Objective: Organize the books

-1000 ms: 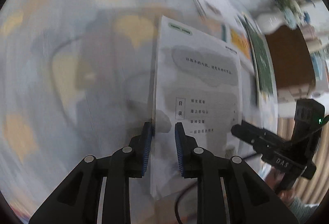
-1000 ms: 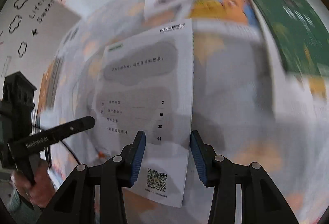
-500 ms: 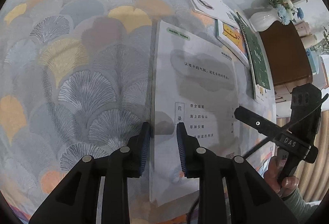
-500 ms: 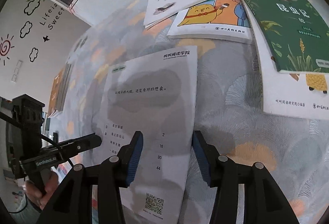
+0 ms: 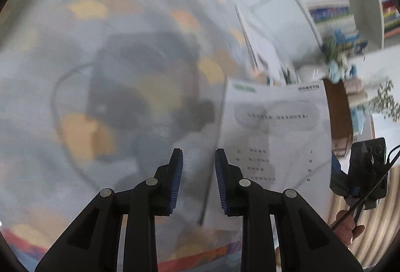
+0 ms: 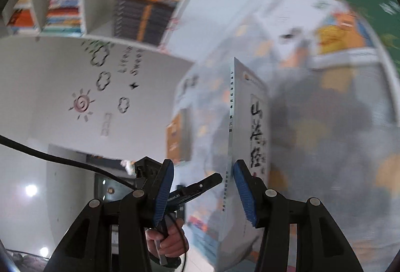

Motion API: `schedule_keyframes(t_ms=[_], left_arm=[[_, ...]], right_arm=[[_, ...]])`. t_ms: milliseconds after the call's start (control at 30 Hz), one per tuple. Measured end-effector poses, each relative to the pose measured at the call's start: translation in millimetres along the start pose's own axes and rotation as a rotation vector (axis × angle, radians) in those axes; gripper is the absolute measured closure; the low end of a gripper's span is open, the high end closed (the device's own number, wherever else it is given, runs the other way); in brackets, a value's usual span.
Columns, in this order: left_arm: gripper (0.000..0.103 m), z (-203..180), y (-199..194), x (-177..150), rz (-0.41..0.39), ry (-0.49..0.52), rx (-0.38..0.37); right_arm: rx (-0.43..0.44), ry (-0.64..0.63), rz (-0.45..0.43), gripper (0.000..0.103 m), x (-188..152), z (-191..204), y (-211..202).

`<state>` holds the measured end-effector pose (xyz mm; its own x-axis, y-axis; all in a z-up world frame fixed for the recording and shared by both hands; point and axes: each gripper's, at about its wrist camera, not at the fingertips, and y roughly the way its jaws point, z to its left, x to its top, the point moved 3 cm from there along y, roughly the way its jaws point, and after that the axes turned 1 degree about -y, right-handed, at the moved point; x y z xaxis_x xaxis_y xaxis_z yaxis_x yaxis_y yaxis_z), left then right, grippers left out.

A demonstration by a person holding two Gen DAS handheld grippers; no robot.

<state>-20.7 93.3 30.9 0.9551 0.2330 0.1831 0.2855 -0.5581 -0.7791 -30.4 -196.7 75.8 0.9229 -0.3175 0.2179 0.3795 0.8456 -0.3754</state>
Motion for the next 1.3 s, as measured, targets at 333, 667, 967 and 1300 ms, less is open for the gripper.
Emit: schedule_keyframes(t_ms=[333,667,967,1300], left_arm=[[0.078,58,-80,14,-0.108,0.031,0.192],[0.078,83,-29,6,0.068,0.094,0.248],[0.075,78,-7,3,0.123,0.168,0.245],[0.075,75,-27,6,0.146,0.027,-0.141]], right_arm=[[-0.075,-0.149,0.184,0.043,-38,62,107],[-0.506,-0.172,0.278,0.043,-72,2,152],[-0.71,-0.239,0.233,0.065,-87,-24,172],[-0.593,-0.173,0.219,0.064,-82,-31,169]])
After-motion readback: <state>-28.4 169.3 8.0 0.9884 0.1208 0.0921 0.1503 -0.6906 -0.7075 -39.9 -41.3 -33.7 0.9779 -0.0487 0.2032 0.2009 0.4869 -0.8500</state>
